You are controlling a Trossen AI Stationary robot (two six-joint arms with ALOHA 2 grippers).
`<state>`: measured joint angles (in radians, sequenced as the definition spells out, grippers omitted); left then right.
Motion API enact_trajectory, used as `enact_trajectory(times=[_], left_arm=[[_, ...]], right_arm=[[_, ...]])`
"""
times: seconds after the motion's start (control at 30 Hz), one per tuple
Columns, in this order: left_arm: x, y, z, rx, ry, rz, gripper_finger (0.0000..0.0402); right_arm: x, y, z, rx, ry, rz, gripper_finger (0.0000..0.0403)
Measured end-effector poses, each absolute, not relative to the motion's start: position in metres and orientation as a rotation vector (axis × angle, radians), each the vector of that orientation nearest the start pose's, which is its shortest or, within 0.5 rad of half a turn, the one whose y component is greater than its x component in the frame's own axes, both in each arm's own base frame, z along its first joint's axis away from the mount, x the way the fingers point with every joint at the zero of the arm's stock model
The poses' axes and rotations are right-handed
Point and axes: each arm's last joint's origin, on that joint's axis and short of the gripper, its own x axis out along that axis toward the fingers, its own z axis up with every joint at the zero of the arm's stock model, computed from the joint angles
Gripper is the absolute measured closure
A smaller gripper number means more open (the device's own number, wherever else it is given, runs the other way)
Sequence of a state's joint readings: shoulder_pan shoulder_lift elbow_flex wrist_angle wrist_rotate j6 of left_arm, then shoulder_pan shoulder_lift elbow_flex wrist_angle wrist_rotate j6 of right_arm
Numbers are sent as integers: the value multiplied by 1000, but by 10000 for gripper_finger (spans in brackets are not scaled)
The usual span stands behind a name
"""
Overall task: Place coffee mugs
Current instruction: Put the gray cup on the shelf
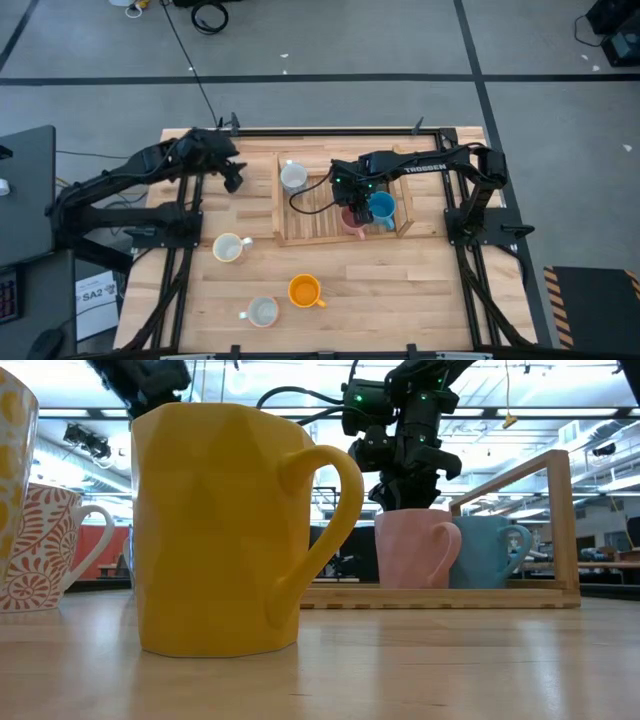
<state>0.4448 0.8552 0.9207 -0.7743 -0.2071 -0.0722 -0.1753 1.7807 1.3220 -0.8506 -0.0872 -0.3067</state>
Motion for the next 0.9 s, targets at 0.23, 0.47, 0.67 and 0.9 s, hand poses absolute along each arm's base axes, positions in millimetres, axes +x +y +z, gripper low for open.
enact_trajectory(times=[0.23, 0.47, 0.67, 0.9], left_arm=[[117, 97, 307, -276, 802, 852, 200], [94, 111, 301, -338, 906, 967, 200], [89, 124, 296, -394, 930, 940, 200], [94, 143, 282, -451, 1017, 887, 200]], right_arm=[[340, -58, 217, -93, 1284, 122, 253], [338, -57, 221, -95, 1275, 121, 253], [332, -56, 237, -107, 1226, 114, 253], [319, -55, 268, -154, 1129, 54, 253]])
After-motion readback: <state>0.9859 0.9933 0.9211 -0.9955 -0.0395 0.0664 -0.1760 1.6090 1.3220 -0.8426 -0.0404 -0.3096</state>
